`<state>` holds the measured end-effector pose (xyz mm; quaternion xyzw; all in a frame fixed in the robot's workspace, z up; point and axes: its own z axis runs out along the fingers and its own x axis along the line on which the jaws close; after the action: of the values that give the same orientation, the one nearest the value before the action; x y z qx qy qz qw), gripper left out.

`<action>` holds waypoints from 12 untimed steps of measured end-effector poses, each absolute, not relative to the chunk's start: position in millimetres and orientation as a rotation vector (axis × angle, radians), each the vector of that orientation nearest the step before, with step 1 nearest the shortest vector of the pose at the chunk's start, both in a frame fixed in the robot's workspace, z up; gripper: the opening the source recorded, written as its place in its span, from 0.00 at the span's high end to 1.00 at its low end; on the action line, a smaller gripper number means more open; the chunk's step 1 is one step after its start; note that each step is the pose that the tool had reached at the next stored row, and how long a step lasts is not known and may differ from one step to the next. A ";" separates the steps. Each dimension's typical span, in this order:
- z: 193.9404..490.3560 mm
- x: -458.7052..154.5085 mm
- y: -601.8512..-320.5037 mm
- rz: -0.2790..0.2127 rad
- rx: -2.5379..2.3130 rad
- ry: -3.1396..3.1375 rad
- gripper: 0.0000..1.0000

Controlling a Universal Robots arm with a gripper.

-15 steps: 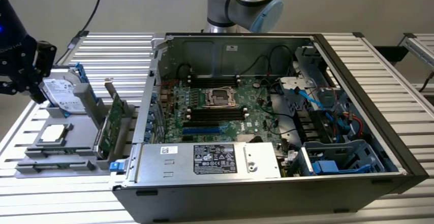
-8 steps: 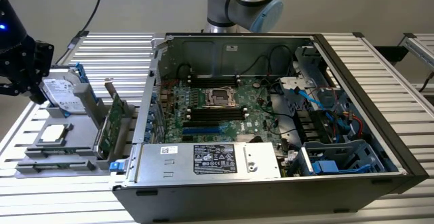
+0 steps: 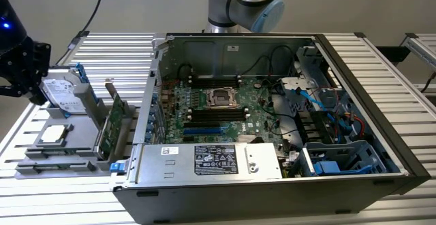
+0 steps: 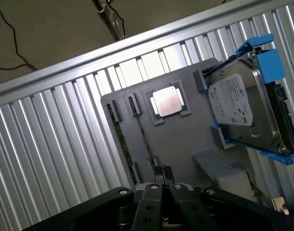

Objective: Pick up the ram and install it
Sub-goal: 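Pick up the ram and move it above insertion slot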

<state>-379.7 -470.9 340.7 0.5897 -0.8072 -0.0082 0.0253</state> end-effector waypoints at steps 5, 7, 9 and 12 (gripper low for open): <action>340.3 -379.7 -470.9 -0.020 1.933 -2.410 0.89; 340.2 -379.7 -470.9 -0.019 1.975 -2.375 0.89; 340.1 -379.7 -470.9 -0.016 2.019 -2.337 0.89; 339.8 -379.7 -470.9 -0.013 2.081 -2.281 0.89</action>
<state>-379.7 -470.9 339.8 0.6736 -0.7386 -0.0043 0.0269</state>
